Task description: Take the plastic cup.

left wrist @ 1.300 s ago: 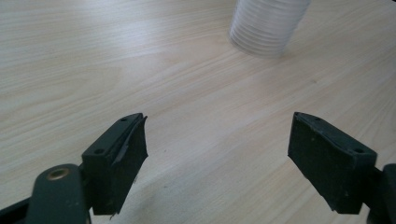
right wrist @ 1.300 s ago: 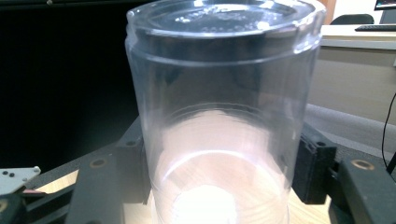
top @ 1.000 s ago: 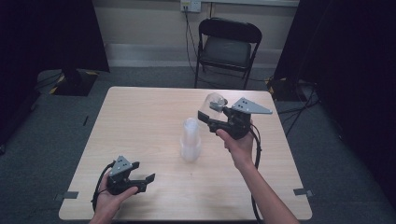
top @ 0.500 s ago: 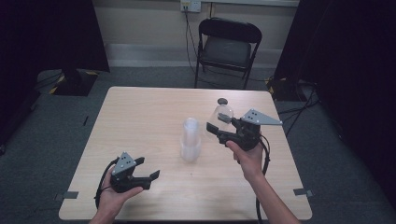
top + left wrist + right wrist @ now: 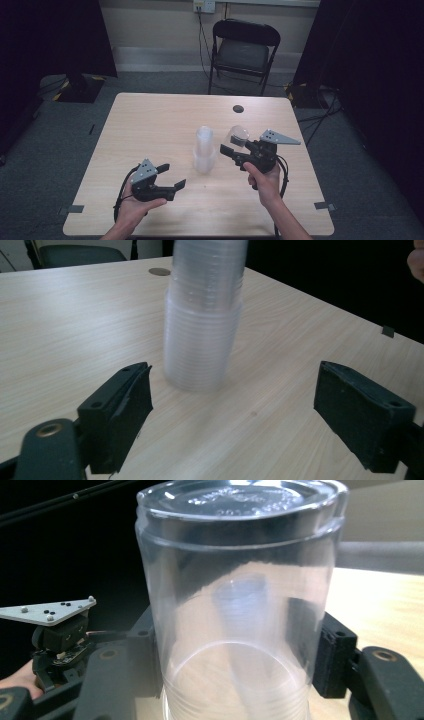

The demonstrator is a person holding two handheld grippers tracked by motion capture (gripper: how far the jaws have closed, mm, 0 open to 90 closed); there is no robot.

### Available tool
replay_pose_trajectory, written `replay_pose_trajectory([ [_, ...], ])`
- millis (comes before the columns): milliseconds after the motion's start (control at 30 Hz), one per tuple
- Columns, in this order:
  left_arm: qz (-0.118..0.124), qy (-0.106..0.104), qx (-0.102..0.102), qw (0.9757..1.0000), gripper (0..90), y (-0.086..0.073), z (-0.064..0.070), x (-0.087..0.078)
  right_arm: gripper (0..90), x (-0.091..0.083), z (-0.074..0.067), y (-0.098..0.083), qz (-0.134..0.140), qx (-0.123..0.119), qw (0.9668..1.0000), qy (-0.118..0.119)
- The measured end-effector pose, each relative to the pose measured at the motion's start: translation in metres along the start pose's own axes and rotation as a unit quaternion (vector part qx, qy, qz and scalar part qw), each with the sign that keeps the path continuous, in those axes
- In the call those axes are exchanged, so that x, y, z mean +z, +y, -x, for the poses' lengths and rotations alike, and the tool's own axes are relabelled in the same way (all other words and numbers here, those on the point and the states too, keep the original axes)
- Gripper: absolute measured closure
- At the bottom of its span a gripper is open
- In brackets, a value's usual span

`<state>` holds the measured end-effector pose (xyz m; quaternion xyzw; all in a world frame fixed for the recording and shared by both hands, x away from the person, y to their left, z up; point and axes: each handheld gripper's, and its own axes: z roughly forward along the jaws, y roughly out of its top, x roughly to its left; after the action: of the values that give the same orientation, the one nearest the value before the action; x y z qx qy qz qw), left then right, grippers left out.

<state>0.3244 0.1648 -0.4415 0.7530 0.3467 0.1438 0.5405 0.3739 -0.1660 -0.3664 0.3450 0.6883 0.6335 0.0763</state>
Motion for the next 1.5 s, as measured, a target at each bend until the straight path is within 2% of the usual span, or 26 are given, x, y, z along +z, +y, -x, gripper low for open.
replay_pose_trajectory([
  [100,0.012,-0.008,0.001,0.9999,16.5,0.006,0.007,0.006,37.1,0.0,0.0,-0.005,-0.005,0.008,1.0,0.003],
  [167,0.02,-0.013,0.009,0.9997,22.7,0.011,0.011,0.01,37.0,0.0,0.0,-0.008,-0.006,0.01,0.9999,0.006],
  [200,0.033,-0.018,0.009,0.9993,22.7,0.012,0.012,0.012,36.9,0.001,-0.001,-0.01,-0.005,0.011,0.9999,0.004],
  [233,0.038,-0.016,0.01,0.9991,25.6,0.014,0.014,0.014,36.9,0.001,-0.001,-0.012,-0.008,0.013,0.9999,0.004],
  [267,0.053,-0.015,0.022,0.9983,25.6,0.016,0.017,0.016,37.0,0.002,-0.001,-0.016,-0.01,0.027,0.9995,0.011],
  [367,0.057,-0.014,0.031,0.9978,29.3,0.014,0.02,0.018,37.1,0.003,-0.001,-0.02,-0.013,0.039,0.999,0.018],
  [400,0.06,-0.017,0.032,0.9975,29.8,0.012,0.022,0.019,37.3,0.004,-0.002,-0.023,-0.013,0.056,0.9979,0.029],
  [433,0.06,-0.017,0.032,0.9975,33.1,0.012,0.022,0.019,37.3,0.004,-0.002,-0.023,-0.013,0.056,0.9979,0.029],
  [467,0.072,-0.01,0.038,0.9966,35.9,0.009,0.023,0.018,37.5,0.007,-0.005,-0.027,-0.017,0.069,0.9966,0.041],
  [500,0.072,-0.01,0.038,0.9966,36.0,0.009,0.023,0.018,37.5,0.007,-0.005,-0.027,-0.017,0.069,0.9966,0.041],
  [600,0.085,-0.004,0.049,0.9952,40.1,0.006,0.026,0.018,37.9,0.014,-0.008,-0.032,-0.025,0.107,0.9911,0.075],
  [633,0.085,-0.004,0.049,0.9952,42.1,0.006,0.026,0.018,37.9,0.014,-0.008,-0.032,-0.025,0.107,0.9911,0.075],
  [667,0.097,0.001,0.056,0.9938,43.7,0.006,0.029,0.019,38.1,0.017,-0.009,-0.034,-0.025,0.117,0.9893,0.084],
  [767,0.107,0.003,0.058,0.9926,48.3,0.006,0.032,0.02,38.3,0.018,-0.011,-0.034,-0.026,0.123,0.988,0.09],
  [800,0.115,0.005,0.068,0.991,49.4,0.006,0.035,0.021,38.8,0.019,-0.013,-0.035,-0.026,0.133,0.986,0.097],
  [833,0.115,0.005,0.068,0.991,49.7,0.006,0.035,0.021,38.8,0.019,-0.013,-0.035,-0.026,0.133,0.986,0.097],
  [867,0.122,0.009,0.081,0.9891,50.7,0.006,0.039,0.023,39.4,0.02,-0.014,-0.035,-0.029,0.14,0.9848,0.098],
  [900,0.122,0.009,0.081,0.9891,52.1,0.006,0.039,0.023,39.4,0.02,-0.014,-0.035,-0.029,0.14,0.9848,0.098],
  [933,0.127,0.012,0.091,0.9876,53.1,0.008,0.042,0.023,39.8,0.02,-0.016,-0.035,-0.03,0.149,0.9833,0.1],
  [967,0.127,0.012,0.091,0.9876,54.2,0.008,0.042,0.023,39.8,0.02,-0.016,-0.035,-0.03,0.149,0.9833,0.1],
  [1000,0.135,0.015,0.094,0.9862,55.1,0.01,0.043,0.023,40.0,0.02,-0.017,-0.035,-0.03,0.16,0.9811,0.105],
  [1133,0.146,0.022,0.097,0.9843,58.3,0.014,0.042,0.021,40.1,0.02,-0.018,-0.034,-0.029,0.172,0.9786,0.11],
  [1233,0.152,0.024,0.099,0.9832,62.7,0.017,0.043,0.022,40.2,0.021,-0.02,-0.034,-0.022,0.187,0.9747,0.121],
  [1367,0.161,0.021,0.104,0.9813,65.2,0.018,0.047,0.026,40.8,0.021,-0.023,-0.034,-0.019,0.187,0.9751,0.117],
  [1400,0.165,0.024,0.109,0.9801,65.6,0.017,0.05,0.028,40.9,0.022,-0.024,-0.034,-0.019,0.188,0.9747,0.119],
  [1500,0.166,0.025,0.114,0.9792,67.1,0.017,0.052,0.029,41.0,0.023,-0.025,-0.035,-0.021,0.189,0.9749,0.116],
])
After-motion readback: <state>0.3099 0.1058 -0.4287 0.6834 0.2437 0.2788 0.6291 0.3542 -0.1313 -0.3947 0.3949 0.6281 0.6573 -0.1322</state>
